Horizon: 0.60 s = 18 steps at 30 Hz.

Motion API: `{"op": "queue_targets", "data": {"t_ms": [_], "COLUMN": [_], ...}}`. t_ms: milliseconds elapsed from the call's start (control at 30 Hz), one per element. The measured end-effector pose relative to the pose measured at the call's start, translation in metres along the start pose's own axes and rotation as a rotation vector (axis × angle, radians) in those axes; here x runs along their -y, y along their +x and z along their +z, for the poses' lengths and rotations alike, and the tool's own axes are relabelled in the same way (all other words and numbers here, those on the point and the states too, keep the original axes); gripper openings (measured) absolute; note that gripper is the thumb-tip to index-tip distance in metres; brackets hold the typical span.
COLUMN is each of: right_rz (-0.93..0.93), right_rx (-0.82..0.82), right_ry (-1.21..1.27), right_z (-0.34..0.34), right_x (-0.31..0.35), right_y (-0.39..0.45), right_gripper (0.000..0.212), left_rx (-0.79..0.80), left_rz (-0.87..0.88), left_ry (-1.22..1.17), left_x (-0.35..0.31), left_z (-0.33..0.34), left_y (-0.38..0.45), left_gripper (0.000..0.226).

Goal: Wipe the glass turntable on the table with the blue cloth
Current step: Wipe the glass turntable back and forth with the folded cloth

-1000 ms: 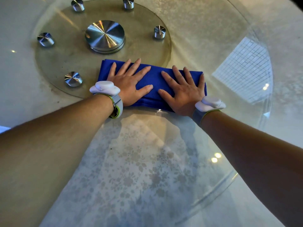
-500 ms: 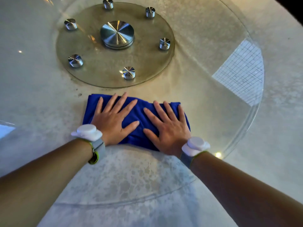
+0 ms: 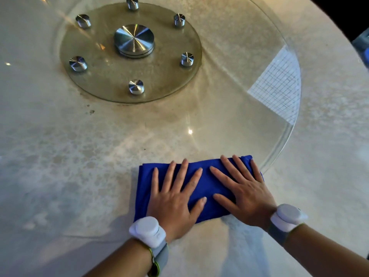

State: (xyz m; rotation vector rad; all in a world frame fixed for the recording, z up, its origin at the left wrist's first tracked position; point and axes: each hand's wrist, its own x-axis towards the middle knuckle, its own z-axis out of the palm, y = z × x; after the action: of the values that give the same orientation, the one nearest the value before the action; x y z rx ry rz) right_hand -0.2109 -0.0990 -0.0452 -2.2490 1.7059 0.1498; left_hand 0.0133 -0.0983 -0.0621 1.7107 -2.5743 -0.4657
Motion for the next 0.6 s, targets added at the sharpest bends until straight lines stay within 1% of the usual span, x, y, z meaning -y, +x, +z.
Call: {"op": "queue_targets", "data": {"t_ms": [133,233,400,600], "right_rz": [-0.002,-0.007,-0.003,-0.107], "right_rx": [-0.004,-0.031,-0.094,-0.128], "right_ry": [-0.036,-0.059,-0.057,-0.085], "right_z": [-0.002,-0.007,-0.023,-0.042], "right_x": [-0.002,-0.004,-0.006,-0.005], "right_y": [0.015,0.043,0.116,0.213], "right_gripper": [0.065,0.066,0.068,0.070], "left_rx": [-0.019,-0.055,-0.098,-0.148], "left_rz": [0.015,-0.028,-0.122,-0.235], "left_ry": [0.004,0.022,0.075,0.084], "left_x": [0.010,0.026,0.060,0.113], "left_z": [-0.002,-0.007,-0.022,-0.039], "left_y": [0.008,0.035,0.092,0.149], "left_gripper": [0.068,0.068,0.075,0.076]}}
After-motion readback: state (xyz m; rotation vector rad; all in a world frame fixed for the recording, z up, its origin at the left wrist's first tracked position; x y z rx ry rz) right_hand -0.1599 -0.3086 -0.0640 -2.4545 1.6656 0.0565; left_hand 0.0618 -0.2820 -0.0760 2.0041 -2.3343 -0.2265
